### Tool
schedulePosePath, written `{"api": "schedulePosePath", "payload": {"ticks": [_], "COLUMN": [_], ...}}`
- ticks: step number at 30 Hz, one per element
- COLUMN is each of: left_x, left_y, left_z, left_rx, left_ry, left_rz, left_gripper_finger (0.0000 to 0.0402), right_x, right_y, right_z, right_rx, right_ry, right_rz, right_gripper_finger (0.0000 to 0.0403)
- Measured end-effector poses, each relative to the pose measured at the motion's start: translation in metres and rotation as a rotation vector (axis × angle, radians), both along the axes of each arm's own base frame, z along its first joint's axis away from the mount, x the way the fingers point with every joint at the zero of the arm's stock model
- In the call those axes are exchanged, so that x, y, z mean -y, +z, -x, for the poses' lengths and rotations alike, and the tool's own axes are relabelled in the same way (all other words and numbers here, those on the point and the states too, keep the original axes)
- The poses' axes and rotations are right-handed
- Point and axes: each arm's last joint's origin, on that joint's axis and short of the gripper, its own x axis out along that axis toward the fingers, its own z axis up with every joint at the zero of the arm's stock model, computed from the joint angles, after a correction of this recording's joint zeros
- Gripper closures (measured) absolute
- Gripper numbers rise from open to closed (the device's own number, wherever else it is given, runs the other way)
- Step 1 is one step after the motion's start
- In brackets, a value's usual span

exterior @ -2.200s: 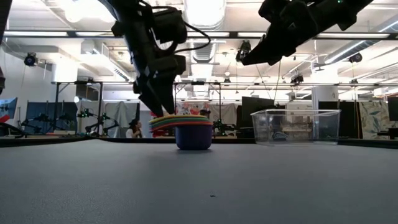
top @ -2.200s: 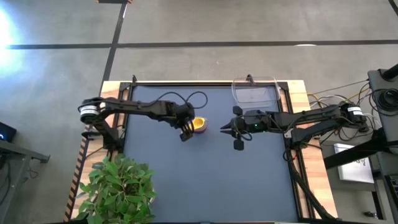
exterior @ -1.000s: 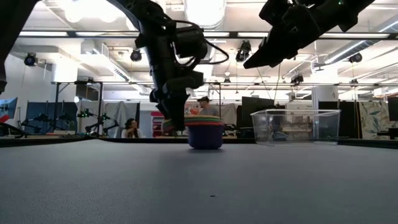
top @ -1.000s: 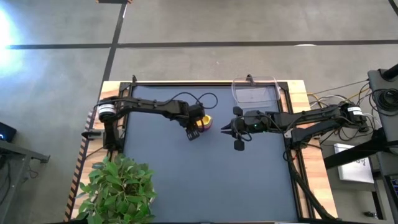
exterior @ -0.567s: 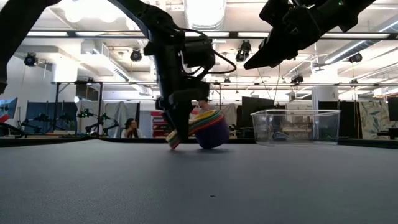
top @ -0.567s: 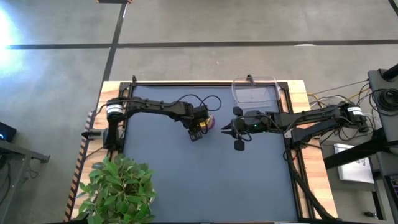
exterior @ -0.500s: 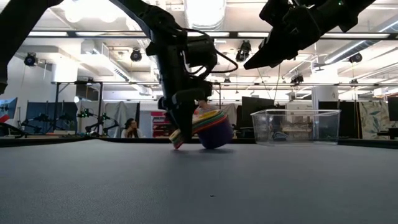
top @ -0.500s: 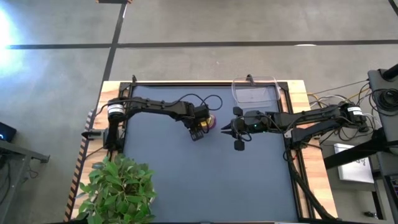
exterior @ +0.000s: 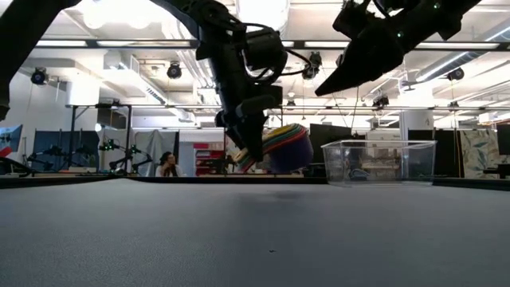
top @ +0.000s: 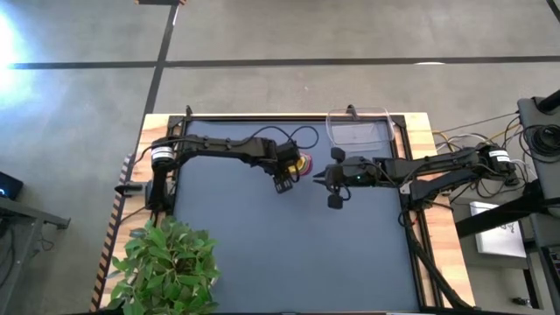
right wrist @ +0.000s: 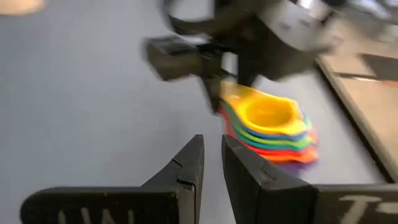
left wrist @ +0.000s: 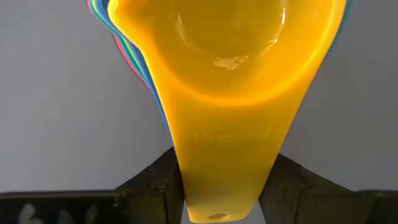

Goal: Nest measuring cups in basket
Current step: Adjust the stacked measuring cups on the table

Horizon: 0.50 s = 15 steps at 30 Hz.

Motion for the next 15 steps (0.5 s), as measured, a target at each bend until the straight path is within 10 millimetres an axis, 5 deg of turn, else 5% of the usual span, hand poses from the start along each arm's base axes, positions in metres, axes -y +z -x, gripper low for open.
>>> {"api": "schedulePosePath", "payload": {"ticks": [15], "left_x": [0.001], "left_y": [-0.001], "left_z": [0.011], "left_rx": [-0.106], "left_ry": [-0.002], "left_rz": [0.112], "left_gripper_finger": [0.0268], "right_x": [0.011], "right_y": [0.000], "right_z": [0.002], "right_rx": [-0.003], "right_ry": [-0.170], "right_rz": [0.026], "right_gripper_finger": [0.0355]}}
